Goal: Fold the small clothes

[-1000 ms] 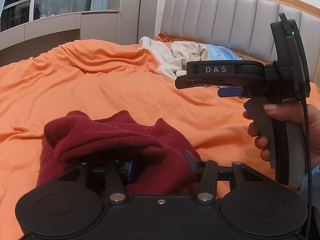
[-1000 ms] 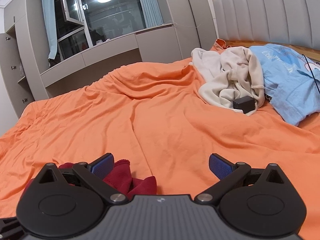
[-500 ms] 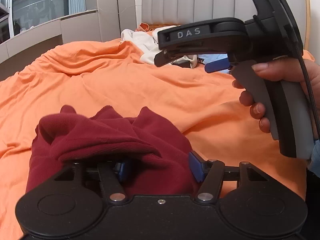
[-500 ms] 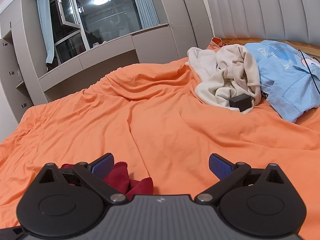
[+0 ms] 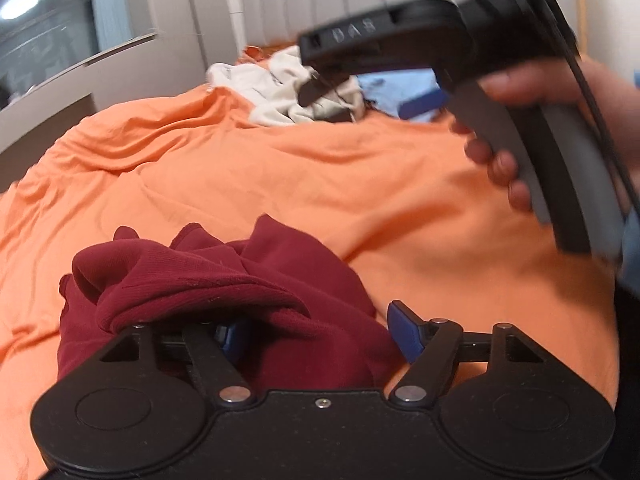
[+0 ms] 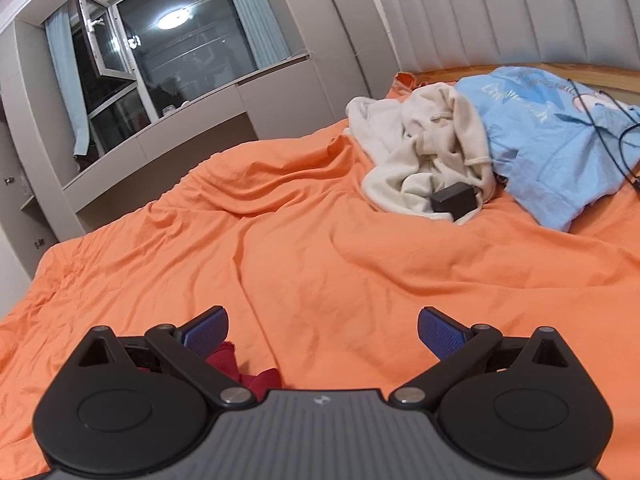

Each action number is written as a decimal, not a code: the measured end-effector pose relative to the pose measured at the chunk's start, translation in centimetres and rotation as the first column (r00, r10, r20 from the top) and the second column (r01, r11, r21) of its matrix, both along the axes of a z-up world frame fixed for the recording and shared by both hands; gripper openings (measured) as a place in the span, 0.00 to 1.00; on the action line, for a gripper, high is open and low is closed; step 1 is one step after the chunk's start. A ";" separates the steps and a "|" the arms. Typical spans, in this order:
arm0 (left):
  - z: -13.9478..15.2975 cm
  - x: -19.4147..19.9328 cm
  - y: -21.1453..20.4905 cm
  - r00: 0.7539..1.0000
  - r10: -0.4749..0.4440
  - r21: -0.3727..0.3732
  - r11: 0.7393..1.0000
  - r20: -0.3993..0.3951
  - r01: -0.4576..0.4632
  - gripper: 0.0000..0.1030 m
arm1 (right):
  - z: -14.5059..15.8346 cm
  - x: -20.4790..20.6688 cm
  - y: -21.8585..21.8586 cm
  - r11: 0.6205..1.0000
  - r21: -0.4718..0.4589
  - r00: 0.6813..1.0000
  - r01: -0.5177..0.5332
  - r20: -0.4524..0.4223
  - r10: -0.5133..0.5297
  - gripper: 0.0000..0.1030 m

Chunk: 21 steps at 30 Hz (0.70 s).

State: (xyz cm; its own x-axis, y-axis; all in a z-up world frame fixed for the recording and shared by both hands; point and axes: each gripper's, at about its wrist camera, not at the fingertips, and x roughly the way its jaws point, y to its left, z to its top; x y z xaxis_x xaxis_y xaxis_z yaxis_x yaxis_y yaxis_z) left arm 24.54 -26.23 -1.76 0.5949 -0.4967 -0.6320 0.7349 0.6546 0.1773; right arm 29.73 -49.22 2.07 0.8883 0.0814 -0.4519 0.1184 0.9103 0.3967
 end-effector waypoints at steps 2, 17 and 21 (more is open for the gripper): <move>0.1 0.0 0.4 1.000 -0.007 -0.003 1.000 0.000 0.007 0.73 | -0.1 0.3 0.4 1.000 -0.008 1.000 -0.015 -0.011 0.015 1.00; 2.4 -0.3 6.0 0.988 -0.039 -0.146 0.989 -0.151 0.016 0.99 | -0.8 0.9 2.9 0.993 -0.050 0.993 -0.103 -0.054 0.100 1.00; 3.0 -1.0 9.2 0.984 -0.040 -0.214 0.977 -0.171 0.003 0.99 | -0.8 0.6 5.1 0.982 -0.088 0.985 -0.170 -0.027 0.168 1.00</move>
State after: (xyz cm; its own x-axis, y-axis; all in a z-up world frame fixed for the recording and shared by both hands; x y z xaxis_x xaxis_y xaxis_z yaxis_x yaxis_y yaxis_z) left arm 23.54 -17.00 1.23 0.4730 -0.6417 -0.6037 0.7565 0.6471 -0.0952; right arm 30.32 -44.15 1.28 0.8563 0.1878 -0.4811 -0.0330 0.9496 0.3118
